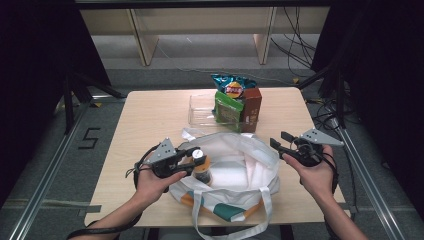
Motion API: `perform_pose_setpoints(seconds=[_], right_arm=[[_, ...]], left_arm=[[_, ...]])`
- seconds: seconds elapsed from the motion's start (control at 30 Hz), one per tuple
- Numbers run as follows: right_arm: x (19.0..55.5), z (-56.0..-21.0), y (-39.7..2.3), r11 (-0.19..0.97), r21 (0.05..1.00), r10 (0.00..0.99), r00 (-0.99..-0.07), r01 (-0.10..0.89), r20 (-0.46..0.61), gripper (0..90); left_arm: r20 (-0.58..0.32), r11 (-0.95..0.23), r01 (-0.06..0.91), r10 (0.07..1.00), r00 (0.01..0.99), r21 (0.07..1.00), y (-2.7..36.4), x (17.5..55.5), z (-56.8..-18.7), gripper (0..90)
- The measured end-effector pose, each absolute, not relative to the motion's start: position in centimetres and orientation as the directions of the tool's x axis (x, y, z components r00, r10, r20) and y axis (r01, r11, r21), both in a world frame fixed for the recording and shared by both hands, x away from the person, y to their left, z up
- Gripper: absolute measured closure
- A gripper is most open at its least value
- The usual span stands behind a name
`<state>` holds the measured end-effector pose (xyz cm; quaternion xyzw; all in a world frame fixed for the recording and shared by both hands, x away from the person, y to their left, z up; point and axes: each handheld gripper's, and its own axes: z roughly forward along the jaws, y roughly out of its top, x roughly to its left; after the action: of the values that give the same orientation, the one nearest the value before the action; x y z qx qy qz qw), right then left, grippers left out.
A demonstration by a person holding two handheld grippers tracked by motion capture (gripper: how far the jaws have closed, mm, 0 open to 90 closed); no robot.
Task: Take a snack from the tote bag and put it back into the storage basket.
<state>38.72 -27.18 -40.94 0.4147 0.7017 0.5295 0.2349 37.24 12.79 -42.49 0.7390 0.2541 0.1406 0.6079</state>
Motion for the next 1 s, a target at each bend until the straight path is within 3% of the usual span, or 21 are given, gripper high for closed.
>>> perform_pose_setpoints(seconds=[1.0], right_arm=[[38.8, -41.2, -27.5, 0.067, 0.941, 0.84, -0.528, 0.331, 0.126, 48.1]], left_arm=[[-0.088, -0.081, 0.165, 0.577, 0.812, 0.983, 14.2, 37.7, -38.9, 58.6]])
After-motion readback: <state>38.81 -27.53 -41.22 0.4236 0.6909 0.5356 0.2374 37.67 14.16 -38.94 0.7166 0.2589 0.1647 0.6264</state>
